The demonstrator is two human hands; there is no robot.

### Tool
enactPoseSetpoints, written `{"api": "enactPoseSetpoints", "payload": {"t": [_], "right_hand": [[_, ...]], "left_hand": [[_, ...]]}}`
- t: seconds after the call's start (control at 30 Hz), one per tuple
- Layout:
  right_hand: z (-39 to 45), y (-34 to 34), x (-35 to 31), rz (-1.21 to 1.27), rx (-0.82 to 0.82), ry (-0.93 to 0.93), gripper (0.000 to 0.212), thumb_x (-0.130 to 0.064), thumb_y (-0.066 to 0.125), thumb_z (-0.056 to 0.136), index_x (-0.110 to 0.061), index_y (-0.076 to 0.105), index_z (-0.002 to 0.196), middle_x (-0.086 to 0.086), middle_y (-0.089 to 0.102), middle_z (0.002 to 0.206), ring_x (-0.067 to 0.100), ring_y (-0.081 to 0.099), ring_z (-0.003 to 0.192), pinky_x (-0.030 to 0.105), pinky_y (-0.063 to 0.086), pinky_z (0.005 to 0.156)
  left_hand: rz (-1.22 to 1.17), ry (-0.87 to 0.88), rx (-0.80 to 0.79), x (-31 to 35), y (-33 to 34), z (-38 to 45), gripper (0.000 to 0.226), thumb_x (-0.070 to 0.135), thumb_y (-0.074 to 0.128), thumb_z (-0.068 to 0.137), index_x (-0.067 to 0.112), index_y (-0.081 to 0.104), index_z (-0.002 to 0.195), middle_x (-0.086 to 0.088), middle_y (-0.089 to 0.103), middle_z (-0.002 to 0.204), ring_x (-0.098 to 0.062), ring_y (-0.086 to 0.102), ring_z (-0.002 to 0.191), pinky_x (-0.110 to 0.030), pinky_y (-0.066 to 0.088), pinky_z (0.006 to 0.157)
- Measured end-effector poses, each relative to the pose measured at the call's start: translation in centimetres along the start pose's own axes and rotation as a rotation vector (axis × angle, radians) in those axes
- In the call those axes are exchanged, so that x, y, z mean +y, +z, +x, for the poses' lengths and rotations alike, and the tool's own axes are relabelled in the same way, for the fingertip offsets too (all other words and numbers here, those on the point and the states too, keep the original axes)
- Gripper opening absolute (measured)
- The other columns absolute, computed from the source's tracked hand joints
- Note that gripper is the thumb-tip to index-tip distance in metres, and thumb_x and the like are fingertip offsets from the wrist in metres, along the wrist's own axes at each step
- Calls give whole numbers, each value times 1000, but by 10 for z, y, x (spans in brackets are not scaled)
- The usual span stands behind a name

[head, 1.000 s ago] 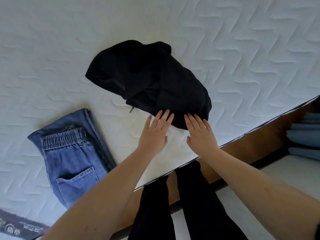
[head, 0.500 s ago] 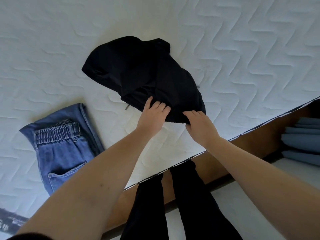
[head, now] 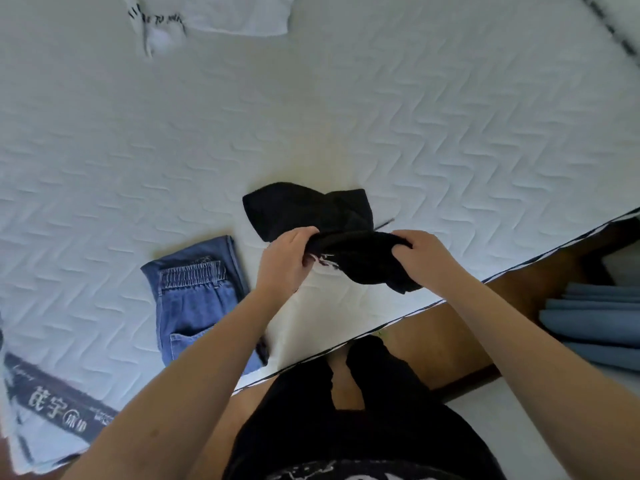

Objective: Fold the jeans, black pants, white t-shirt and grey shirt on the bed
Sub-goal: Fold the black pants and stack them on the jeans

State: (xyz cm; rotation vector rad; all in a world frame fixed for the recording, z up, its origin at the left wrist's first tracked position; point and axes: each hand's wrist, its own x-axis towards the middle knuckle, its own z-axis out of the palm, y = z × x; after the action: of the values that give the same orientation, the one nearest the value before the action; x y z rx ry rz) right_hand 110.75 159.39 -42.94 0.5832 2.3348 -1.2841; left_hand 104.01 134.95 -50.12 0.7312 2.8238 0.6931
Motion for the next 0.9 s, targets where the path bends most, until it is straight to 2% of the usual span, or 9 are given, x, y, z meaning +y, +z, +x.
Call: {"api": "enactPoseSetpoints", "payload": {"t": [0.1, 0.2, 0.27, 0.37, 0.5, 0.57, 0.63, 0.73, 0.9], "right_hand": [[-16, -25, -27, 56, -19, -12, 22, -14, 46, 83, -17, 67, 85, -3, 62, 66, 17, 57, 65, 28, 44, 60], [-27, -46, -51, 120, -44, -20, 26, -21, 44, 72, -23, 69, 79, -8, 60, 61, 11, 57, 60, 25, 45, 59], [-32, -60, -63, 121, -68, -42, 24, -21, 43, 71, -25, 67, 73, -10, 57, 60, 10, 55, 60, 22, 43, 59], [-34, -79, -77, 78, -100, -109, 23, -19, 46, 79, -27, 68, 83, -7, 66, 75, 17, 62, 75, 28, 48, 71], [-36, -102, -101, 43, -123, -202, 36, -10, 50, 89, -39, 71, 95, -15, 71, 94, 5, 65, 91, 24, 49, 81], [-35, -113, -113, 17, -138, -254, 36, -10, 53, 90, -40, 71, 98, -16, 71, 98, 3, 65, 94, 23, 47, 82], [-34, -124, -122, -10, -142, -299, 35, -12, 55, 91, -41, 72, 100, -17, 72, 101, 0, 65, 98, 22, 46, 84], [-30, -137, -132, -72, -151, -342, 31, -16, 59, 93, -44, 71, 100, -20, 71, 102, -3, 63, 98, 19, 44, 84], [-15, -148, -145, -198, -191, -359, 39, -11, 51, 95, -45, 68, 103, -22, 69, 103, -6, 60, 100, 15, 41, 83]], "left_hand": [[-58, -148, -67, 1, -44, -3, 45, 15, 58, 82, 31, 50, 123, 5, 66, 104, -20, 62, 86, -32, 49, 70], [-135, -115, -175, 4, -86, 2, 37, 17, 55, 89, 34, 50, 121, 13, 59, 84, -16, 59, 72, -30, 45, 65], [-163, -75, -242, 4, -114, 5, 29, 24, 61, 92, 29, 56, 121, 14, 62, 88, -15, 61, 80, -27, 44, 69], [-200, -60, -303, 5, -156, 8, 26, 32, 70, 87, 26, 64, 111, 8, 70, 92, -12, 64, 87, -27, 47, 77], [-168, 4, -280, 11, -206, 10, 25, 24, 72, 86, 26, 67, 110, 9, 71, 91, -6, 63, 86, -14, 43, 76], [-72, 33, -255, 13, -224, 13, 29, 15, 70, 85, 23, 67, 113, 8, 72, 98, -7, 62, 91, -14, 41, 79], [8, -15, -232, 11, -240, 13, 33, 6, 63, 86, 23, 68, 115, 5, 72, 104, -12, 62, 96, -20, 40, 82], [37, -153, -186, 3, -254, 10, 43, -3, 50, 86, 24, 69, 114, 2, 70, 106, -16, 60, 96, -20, 39, 75], [-78, -311, -183, 3, -270, 11, 39, 4, 48, 87, 36, 64, 101, 11, 67, 98, -11, 57, 89, -13, 37, 66]]}}
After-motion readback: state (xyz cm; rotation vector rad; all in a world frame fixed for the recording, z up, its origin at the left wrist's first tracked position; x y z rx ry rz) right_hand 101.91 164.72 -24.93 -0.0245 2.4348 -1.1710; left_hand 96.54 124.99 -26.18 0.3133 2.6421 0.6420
